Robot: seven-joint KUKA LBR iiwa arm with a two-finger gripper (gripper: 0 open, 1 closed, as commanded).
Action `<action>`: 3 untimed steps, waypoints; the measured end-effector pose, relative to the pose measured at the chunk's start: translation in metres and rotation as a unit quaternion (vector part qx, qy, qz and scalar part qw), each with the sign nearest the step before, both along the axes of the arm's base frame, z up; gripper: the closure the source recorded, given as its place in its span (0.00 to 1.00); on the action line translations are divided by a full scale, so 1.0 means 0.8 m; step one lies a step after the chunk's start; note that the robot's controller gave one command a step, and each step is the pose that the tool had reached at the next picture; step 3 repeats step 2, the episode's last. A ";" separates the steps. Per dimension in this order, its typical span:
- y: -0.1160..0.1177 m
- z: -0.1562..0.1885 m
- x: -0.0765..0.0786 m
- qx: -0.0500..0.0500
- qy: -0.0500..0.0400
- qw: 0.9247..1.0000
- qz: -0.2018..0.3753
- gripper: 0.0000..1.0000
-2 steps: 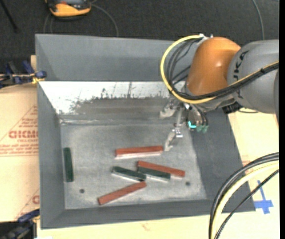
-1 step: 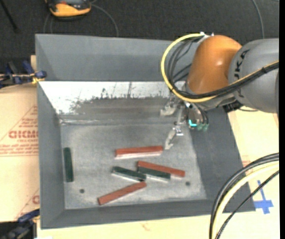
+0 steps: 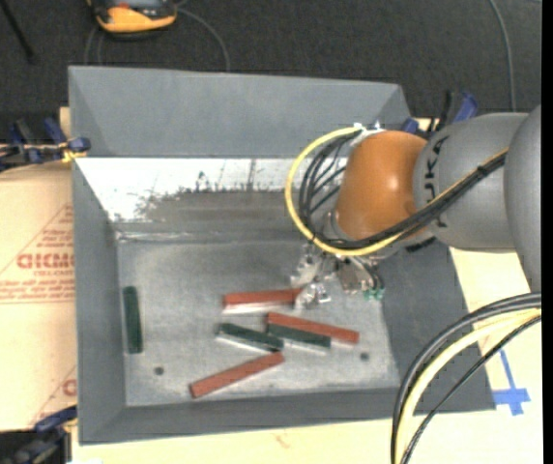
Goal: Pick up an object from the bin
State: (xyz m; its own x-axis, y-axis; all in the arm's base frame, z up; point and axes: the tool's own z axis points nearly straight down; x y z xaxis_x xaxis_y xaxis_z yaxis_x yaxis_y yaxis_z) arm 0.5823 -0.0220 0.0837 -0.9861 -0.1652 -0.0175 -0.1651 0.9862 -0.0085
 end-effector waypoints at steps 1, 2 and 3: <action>0.000 0.000 0.000 0.000 0.000 1.000 0.000 1.00; -0.036 0.160 -0.002 0.002 0.007 1.000 0.007 1.00; -0.036 0.160 -0.002 0.002 0.007 1.000 0.007 1.00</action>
Offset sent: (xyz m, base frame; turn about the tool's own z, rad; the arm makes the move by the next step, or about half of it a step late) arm -0.0028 -0.0274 0.1268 -0.0170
